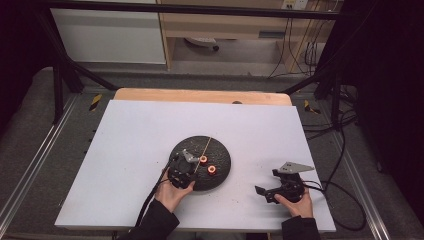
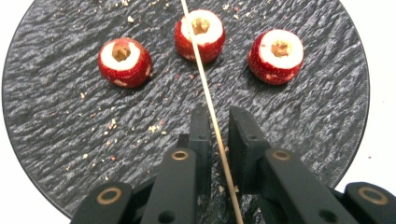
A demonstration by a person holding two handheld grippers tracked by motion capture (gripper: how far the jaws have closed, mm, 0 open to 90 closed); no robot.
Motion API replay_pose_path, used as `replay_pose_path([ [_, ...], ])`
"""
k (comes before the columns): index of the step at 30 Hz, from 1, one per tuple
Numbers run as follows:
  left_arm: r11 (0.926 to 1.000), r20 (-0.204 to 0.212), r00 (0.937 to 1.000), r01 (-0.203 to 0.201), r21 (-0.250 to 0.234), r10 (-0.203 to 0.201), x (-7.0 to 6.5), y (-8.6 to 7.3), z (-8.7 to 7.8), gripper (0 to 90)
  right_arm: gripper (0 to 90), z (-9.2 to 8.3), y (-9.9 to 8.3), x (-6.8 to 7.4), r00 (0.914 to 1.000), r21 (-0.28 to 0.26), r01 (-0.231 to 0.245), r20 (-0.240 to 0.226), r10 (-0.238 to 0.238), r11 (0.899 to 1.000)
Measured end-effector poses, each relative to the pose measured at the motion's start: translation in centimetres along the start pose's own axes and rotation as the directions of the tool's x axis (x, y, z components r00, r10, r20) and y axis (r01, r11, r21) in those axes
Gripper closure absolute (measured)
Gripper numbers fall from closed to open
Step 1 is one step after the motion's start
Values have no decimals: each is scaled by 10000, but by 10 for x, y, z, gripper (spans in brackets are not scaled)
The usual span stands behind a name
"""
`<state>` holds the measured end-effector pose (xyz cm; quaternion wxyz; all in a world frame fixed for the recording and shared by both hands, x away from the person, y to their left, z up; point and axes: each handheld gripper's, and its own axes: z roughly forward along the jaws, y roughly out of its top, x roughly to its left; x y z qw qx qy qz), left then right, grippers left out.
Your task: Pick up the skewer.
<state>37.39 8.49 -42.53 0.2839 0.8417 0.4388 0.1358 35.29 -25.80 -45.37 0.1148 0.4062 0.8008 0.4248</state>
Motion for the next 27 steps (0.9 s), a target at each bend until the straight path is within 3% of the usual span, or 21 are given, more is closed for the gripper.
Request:
replay_pose_path([
  [10, 9998, -29, 9998, 181, 117, -181, 1, 0, -1, 872, 9, 1, 0, 0, 10000, 52, 55, -1, -55, 10000],
  [17, 9999, 26, 9999, 165, 5, -165, 3, -1, -4, 875, 9, 0, 0, 0, 10000, 42, 16, -23, -16, 10000],
  [27, 9977, 335, 9994, -93, -666, 115, 12, -8, -19, 878, 8, 1, 0, 0, 10000, 67, -25, -21, 25, 10000],
])
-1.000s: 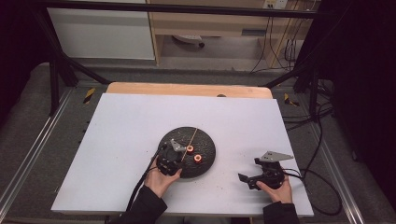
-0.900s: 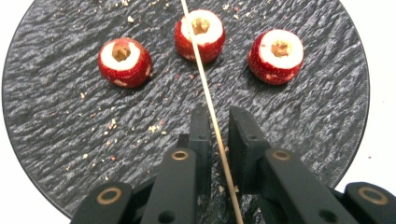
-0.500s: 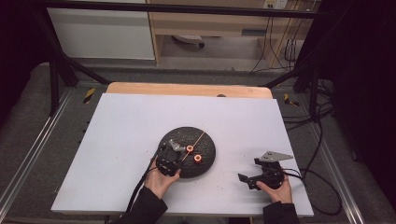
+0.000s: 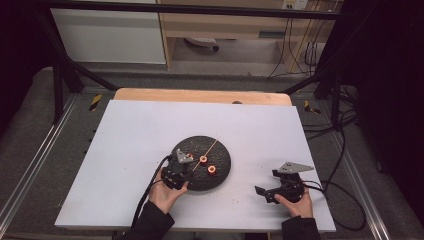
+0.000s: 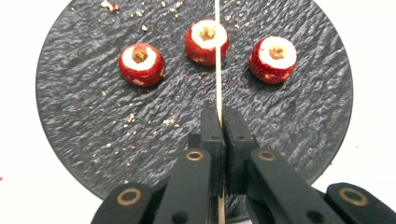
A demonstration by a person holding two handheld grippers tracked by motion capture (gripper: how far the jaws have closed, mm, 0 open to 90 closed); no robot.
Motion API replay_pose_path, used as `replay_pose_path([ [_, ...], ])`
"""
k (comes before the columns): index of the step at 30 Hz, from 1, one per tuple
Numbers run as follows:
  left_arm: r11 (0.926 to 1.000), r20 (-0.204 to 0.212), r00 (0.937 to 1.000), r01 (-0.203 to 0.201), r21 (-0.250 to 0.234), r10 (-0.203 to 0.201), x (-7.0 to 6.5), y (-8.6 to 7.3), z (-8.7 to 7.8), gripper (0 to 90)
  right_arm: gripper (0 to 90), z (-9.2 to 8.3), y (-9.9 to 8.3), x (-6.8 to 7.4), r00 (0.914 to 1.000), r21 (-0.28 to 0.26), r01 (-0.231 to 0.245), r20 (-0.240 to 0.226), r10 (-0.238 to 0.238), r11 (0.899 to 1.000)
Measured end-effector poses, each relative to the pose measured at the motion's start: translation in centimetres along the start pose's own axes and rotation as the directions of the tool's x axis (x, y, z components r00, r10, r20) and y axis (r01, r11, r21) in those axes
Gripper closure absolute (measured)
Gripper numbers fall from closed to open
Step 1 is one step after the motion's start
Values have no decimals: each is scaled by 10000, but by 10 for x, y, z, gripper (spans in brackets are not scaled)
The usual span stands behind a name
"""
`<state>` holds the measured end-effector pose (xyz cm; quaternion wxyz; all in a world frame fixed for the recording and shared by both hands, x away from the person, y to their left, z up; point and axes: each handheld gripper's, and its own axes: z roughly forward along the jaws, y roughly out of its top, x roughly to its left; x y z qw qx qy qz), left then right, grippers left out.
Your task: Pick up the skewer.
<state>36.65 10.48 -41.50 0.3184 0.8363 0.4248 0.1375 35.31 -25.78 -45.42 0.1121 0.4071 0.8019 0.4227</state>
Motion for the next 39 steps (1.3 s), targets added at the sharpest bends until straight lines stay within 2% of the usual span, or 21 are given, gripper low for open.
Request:
replay_pose_path([
  [8, 9970, 609, 9981, -31, -771, 78, 14, -10, -17, 880, 8, 1, 0, 0, 10000, 106, -69, 22, 68, 9999],
  [14, 9906, 940, 9952, -152, -1362, 281, 25, -19, -29, 880, 8, 2, 0, 1, 9999, 120, -163, 33, 163, 9998],
  [18, 9853, 1236, 9920, -55, -1708, 269, 33, -27, -35, 879, 7, 3, 0, 1, 9999, 193, -143, 31, 142, 9997],
  [34, 9667, 1216, 9896, -438, -2520, 766, 57, -60, -52, 879, 7, 4, 1, 1, 9996, 155, -280, 8, 280, 9995],
  [39, 9641, 1264, 9875, -590, -2590, 944, 61, -71, -56, 879, 6, 5, 1, 2, 9996, 109, -298, -28, 298, 9995],
])
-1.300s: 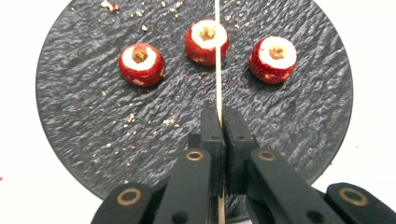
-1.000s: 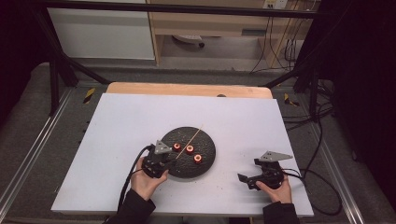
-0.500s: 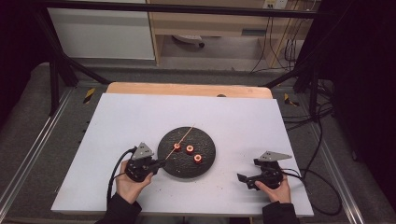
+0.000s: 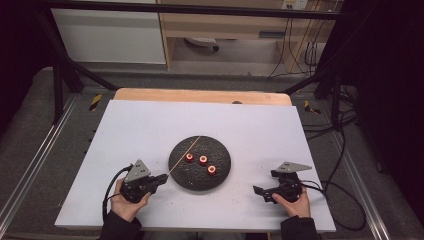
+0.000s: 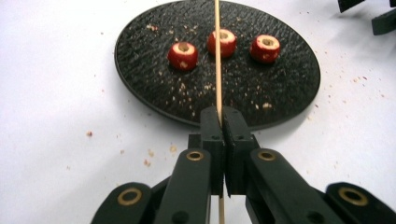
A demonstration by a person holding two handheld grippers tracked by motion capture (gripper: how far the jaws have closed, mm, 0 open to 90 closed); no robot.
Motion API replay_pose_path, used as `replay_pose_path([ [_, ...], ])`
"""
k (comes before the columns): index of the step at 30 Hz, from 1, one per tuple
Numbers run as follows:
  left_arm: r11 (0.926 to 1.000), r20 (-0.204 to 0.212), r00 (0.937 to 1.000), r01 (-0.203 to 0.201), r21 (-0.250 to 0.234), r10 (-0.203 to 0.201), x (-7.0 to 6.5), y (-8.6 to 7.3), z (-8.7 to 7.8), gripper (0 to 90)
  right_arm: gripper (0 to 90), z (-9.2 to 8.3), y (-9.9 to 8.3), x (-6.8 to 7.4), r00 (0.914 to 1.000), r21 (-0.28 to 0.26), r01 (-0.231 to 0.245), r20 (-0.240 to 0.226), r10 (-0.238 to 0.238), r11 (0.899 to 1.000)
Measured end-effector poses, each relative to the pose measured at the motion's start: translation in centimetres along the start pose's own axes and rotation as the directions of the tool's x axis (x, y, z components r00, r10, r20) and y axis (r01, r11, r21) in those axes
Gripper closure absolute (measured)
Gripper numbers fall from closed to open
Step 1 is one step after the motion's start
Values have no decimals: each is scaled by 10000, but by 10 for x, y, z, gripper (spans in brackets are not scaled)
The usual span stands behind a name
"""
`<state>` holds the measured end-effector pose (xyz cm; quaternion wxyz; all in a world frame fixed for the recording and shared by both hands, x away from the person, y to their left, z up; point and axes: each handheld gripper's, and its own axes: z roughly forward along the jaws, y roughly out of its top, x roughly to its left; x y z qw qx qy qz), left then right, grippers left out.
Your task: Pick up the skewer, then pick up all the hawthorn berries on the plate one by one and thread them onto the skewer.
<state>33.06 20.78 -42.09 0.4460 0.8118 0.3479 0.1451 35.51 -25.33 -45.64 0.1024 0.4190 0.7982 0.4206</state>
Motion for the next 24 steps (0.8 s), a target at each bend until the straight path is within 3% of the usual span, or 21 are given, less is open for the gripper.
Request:
replay_pose_path([
  [13, 10000, 223, 9997, -42, -79, 44, 3, -8, -5, 878, 5, 2, 4, 3, 9995, -130, -259, -156, 257, 9996],
  [24, 9997, 293, 9996, -52, -221, 58, 4, -10, -7, 879, 4, 5, 16, 17, 9999, -76, 99, -118, -100, 9999],
])
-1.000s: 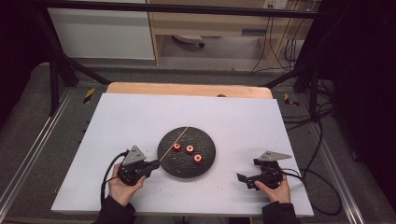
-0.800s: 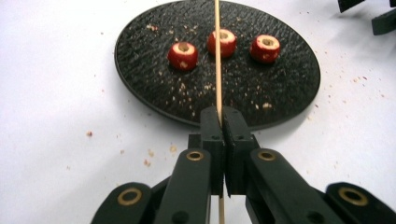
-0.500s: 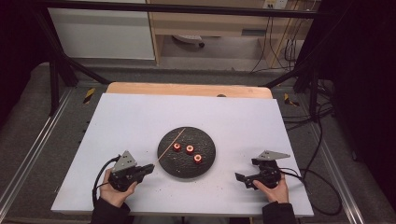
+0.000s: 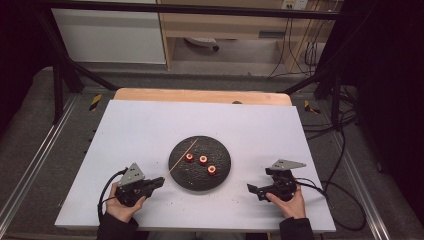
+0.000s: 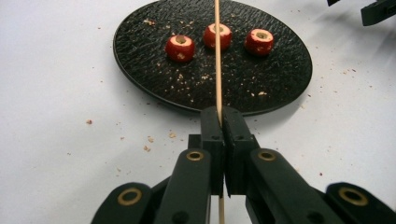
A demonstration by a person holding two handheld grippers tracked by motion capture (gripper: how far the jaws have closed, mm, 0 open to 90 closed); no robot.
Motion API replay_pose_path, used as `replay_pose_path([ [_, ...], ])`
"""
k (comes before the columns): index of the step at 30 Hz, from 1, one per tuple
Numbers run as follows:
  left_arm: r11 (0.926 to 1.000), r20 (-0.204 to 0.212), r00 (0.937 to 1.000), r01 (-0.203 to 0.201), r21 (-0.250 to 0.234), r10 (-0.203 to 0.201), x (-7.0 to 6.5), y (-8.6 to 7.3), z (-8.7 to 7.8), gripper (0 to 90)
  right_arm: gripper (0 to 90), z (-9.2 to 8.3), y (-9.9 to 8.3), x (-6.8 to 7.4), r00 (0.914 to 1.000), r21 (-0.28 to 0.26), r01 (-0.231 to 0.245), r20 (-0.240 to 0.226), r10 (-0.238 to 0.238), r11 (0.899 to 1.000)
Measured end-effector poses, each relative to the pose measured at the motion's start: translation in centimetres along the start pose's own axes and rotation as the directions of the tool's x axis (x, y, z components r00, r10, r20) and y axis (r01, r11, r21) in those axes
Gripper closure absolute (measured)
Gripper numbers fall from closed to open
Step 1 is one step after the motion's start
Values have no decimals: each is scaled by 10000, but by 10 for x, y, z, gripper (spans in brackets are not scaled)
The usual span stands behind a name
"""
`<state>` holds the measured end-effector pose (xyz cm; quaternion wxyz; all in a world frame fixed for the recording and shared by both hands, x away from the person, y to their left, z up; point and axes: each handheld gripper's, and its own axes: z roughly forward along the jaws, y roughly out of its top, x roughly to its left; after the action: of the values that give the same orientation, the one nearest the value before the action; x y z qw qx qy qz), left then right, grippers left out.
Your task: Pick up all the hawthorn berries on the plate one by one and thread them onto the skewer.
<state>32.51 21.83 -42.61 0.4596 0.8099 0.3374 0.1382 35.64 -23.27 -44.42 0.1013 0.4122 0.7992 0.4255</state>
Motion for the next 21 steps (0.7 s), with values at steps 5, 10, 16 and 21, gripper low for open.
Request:
replay_pose_path([
  [5, 10000, 3, 10000, -15, -49, 15, 1, 0, 0, 879, 5, 5, 10, 9, 9999, 105, 139, -43, -139, 9998],
  [10, 10000, 9, 10000, -18, -98, 19, 1, 0, -1, 879, 5, 9, 24, 18, 9994, 166, 351, 23, -351, 9992],
  [16, 9999, 36, 10000, -19, -111, 19, 1, 0, -1, 879, 6, 19, 42, 31, 9983, 300, 566, 90, -569, 9979],
  [21, 10000, 35, 10000, -23, -56, 23, 2, -1, 0, 879, 12, 31, 60, 43, 9964, 679, 828, 148, -839, 9943],
])
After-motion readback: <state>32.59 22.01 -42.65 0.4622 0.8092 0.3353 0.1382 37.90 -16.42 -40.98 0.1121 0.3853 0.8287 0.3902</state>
